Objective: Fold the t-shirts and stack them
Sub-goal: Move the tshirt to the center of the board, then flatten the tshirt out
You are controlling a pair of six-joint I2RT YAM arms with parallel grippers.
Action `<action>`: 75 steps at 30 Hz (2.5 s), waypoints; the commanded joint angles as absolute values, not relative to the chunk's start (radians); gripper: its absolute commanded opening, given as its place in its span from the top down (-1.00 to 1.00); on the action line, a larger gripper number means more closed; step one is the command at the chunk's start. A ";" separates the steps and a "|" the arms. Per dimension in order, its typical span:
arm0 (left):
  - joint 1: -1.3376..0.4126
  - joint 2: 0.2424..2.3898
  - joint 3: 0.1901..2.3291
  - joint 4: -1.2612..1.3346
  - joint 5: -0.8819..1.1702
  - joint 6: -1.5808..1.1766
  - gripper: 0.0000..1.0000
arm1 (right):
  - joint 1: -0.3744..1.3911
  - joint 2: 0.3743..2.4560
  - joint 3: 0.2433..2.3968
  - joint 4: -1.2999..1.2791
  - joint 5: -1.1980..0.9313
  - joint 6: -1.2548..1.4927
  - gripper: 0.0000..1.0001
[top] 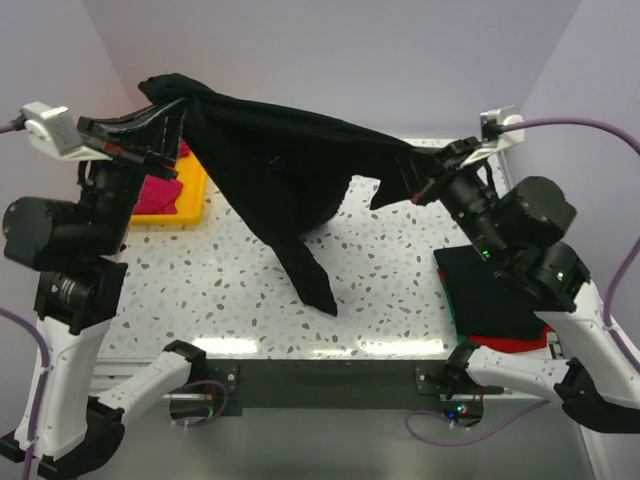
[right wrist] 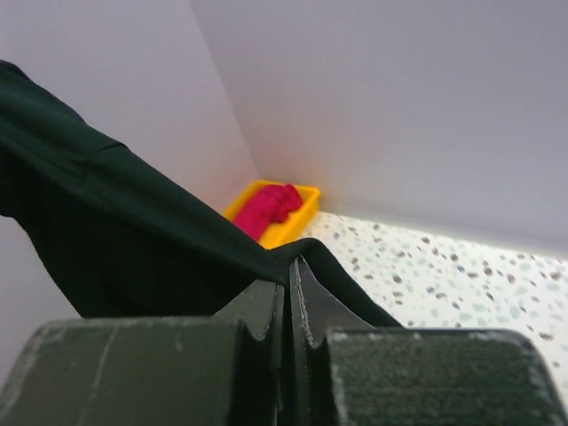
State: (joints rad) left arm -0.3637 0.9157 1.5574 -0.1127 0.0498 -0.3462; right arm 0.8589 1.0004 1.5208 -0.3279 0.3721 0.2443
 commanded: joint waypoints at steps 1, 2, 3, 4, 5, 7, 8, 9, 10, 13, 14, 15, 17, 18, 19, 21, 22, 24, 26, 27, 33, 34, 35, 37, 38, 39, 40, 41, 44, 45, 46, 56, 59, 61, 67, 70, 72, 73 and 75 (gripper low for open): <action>-0.357 0.862 1.582 0.046 -0.133 -0.265 1.00 | 0.854 0.968 1.620 -0.351 0.295 0.233 1.00; -0.356 0.845 1.583 0.061 -0.155 -0.253 1.00 | 0.854 0.971 1.635 -0.353 0.275 0.242 1.00; -0.356 0.839 1.583 0.069 -0.175 -0.247 1.00 | 0.854 0.980 1.661 -0.357 0.235 0.248 1.00; -0.356 0.836 1.583 0.078 -0.211 -0.229 1.00 | 0.853 0.986 1.670 -0.356 0.221 0.262 1.00; -0.356 0.835 1.580 0.095 -0.228 -0.221 1.00 | 0.854 0.994 1.678 -0.354 0.207 0.265 1.00; -0.356 0.845 1.574 0.110 -0.271 -0.203 1.00 | 0.854 1.028 1.693 -0.348 0.180 0.278 1.00; -0.356 0.863 1.560 0.126 -0.278 -0.199 1.00 | 0.854 1.044 1.695 -0.348 0.175 0.281 1.00; -0.357 0.879 1.552 0.135 -0.296 -0.195 1.00 | 0.854 1.061 1.697 -0.344 0.173 0.282 1.00; -0.356 0.894 1.539 0.144 -0.307 -0.193 1.00 | 0.854 1.101 1.695 -0.339 0.176 0.281 1.00; -0.356 0.988 1.485 0.181 -0.333 -0.193 1.00 | 0.854 1.172 1.687 -0.337 0.212 0.273 1.00; -0.351 1.049 1.455 0.207 -0.337 -0.198 1.00 | 0.854 1.228 1.689 -0.345 0.225 0.268 1.00; -0.344 1.087 1.445 0.216 -0.315 -0.207 1.00 | 0.856 1.264 1.689 -0.362 0.253 0.262 1.00; -0.283 1.220 1.437 0.227 -0.246 -0.274 1.00 | 0.848 1.362 1.689 -0.379 0.340 0.242 1.00; -0.259 1.273 1.440 0.233 -0.162 -0.308 1.00 | 0.836 1.397 1.689 -0.397 0.353 0.238 1.00; -0.238 1.325 1.443 0.241 -0.125 -0.374 1.00 | 0.813 1.429 1.690 -0.408 0.351 0.251 1.00; -0.203 1.501 1.486 0.255 -0.022 -0.428 1.00 | 0.688 1.531 1.686 -0.448 0.249 0.303 1.00; -0.201 1.635 1.517 0.226 -0.005 -0.457 1.00 | 0.575 1.569 1.680 -0.454 0.194 0.371 1.00; -0.202 1.777 1.658 0.175 0.115 -0.491 0.89 | 0.473 1.661 1.661 -0.480 0.091 0.425 1.00; -0.204 1.994 1.844 0.079 0.217 -0.551 0.69 | 0.355 1.710 1.655 -0.511 0.072 0.466 1.00; -0.209 2.063 1.915 0.030 0.294 -0.567 0.61 | 0.319 1.748 1.641 -0.544 0.069 0.486 1.00; -0.275 2.209 2.051 -0.109 0.379 -0.580 -0.23 | 0.095 1.723 1.414 -0.513 -0.034 0.558 1.00; -0.284 2.144 1.998 -0.083 0.376 -0.603 -0.28 | 0.086 1.688 1.381 -0.502 -0.041 0.563 1.00; -0.285 2.105 1.888 -0.040 0.371 -0.620 -0.32 | 0.084 1.672 1.355 -0.493 -0.041 0.566 1.00; -0.285 1.993 1.774 -0.015 0.333 -0.682 -0.32 | 0.087 1.628 1.281 -0.463 -0.070 0.581 1.00; -0.285 1.955 1.684 -0.031 0.307 -0.695 -0.32 | 0.084 1.614 1.241 -0.450 -0.105 0.589 1.00; -0.285 1.916 1.643 -0.052 0.246 -0.699 -0.32 | 0.086 1.600 1.229 -0.446 -0.106 0.591 1.00; -0.293 1.837 1.559 -0.096 0.207 -0.704 -0.31 | 0.086 1.568 1.218 -0.445 -0.106 0.592 1.00; -0.302 1.795 1.521 -0.121 0.162 -0.707 -0.28 | 0.087 1.551 1.207 -0.445 -0.109 0.592 1.00; -0.319 1.643 1.370 -0.210 -0.021 -0.773 -0.09 | 0.086 1.479 1.172 -0.453 -0.104 0.592 1.00; -0.319 1.605 1.324 -0.228 -0.084 -0.803 -0.07 | 0.087 1.459 1.158 -0.456 -0.109 0.595 1.00; -0.319 1.529 1.275 -0.241 -0.110 -0.854 -0.06 | 0.087 1.439 1.152 -0.456 -0.115 0.595 1.00; -0.210 1.468 1.067 -0.345 -0.293 -0.899 0.07 | 0.086 1.261 1.118 -0.498 -0.155 0.598 1.00; -0.190 1.577 1.140 -0.351 -0.322 -0.882 0.14 | 0.087 1.218 1.109 -0.503 -0.161 0.598 1.00; -0.180 1.679 1.214 -0.359 -0.336 -0.865 0.20 | 0.086 1.201 1.108 -0.515 -0.164 0.597 1.00; -0.164 1.984 1.467 -0.420 -0.330 -0.818 0.39 | 0.086 1.131 1.092 -0.555 -0.172 0.588 1.00; -0.160 2.101 1.580 -0.477 -0.340 -0.811 0.48 | 0.086 1.103 1.088 -0.583 -0.166 0.575 1.00; -0.156 2.143 1.617 -0.497 -0.339 -0.818 0.53 | 0.086 1.083 1.077 -0.594 -0.164 0.574 1.00; -0.156 2.175 1.638 -0.500 -0.336 -0.818 0.55 | 0.086 1.075 1.074 -0.595 -0.166 0.575 1.00; -0.156 2.201 1.658 -0.494 -0.322 -0.813 0.57 | 0.086 1.065 1.063 -0.595 -0.170 0.575 1.00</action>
